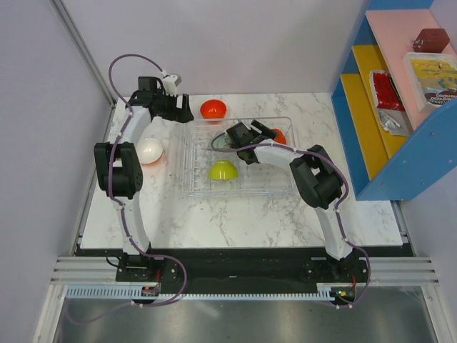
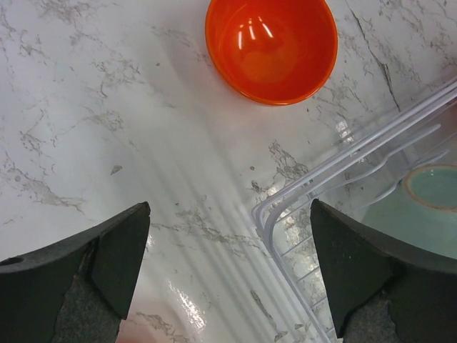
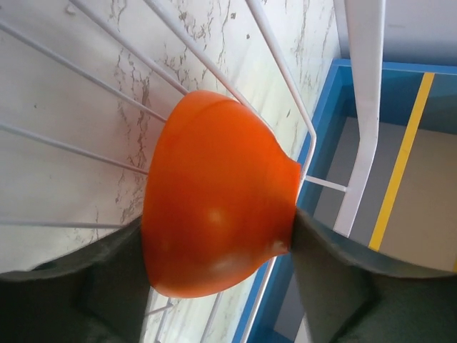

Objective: Load the bowls into the dish rack

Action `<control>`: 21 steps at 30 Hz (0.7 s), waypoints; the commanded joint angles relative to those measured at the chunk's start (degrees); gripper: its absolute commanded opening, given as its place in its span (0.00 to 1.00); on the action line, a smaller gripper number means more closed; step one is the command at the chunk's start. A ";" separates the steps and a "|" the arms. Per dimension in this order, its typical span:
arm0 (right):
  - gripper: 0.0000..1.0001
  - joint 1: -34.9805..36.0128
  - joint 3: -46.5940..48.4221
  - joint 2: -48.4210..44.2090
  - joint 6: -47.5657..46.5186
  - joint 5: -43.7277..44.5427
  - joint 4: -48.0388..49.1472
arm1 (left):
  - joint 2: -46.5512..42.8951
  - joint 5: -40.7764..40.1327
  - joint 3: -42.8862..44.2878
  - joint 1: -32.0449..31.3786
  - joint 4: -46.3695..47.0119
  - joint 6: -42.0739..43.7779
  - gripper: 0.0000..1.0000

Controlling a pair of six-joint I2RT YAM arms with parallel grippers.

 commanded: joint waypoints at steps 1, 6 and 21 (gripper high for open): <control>0.92 0.71 2.17 0.62 0.00 -1.76 1.79 | 1.03 -0.02 2.96 -0.24 -0.06 2.70 1.00; 0.98 0.89 3.13 0.26 1.67 -6.40 -0.85 | 1.47 0.33 3.14 -0.41 -0.15 2.96 1.00; 0.98 0.98 6.39 -4.57 7.83 -24.26 -11.93 | 1.73 0.42 3.23 -1.20 -0.33 3.05 1.00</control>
